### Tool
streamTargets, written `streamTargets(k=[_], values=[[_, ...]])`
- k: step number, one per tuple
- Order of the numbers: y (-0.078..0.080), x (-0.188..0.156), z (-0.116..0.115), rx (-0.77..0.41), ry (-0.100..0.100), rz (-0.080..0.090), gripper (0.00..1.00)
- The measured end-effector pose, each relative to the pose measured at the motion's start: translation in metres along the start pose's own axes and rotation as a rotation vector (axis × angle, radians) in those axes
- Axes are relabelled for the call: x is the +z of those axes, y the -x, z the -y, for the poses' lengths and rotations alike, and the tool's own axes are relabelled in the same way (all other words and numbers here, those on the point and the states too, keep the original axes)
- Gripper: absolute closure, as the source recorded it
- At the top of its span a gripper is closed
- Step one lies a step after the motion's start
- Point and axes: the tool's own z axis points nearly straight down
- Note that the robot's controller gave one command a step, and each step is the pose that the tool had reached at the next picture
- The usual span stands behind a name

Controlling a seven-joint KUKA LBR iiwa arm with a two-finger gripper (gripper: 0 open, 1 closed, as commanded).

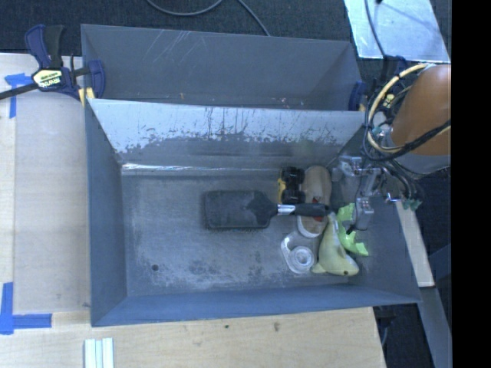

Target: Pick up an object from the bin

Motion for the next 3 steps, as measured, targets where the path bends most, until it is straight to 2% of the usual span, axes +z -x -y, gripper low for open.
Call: streamTargets(k=[1,2,3], values=[[0.002,-0.005,-0.001,-0.003,-0.002,0.008,0.0],[-0.016,0.011,-0.009,0.029,-0.002,0.008,0.0],[-0.027,0.007,-0.031,0.097,-0.001,0.004,0.0]])
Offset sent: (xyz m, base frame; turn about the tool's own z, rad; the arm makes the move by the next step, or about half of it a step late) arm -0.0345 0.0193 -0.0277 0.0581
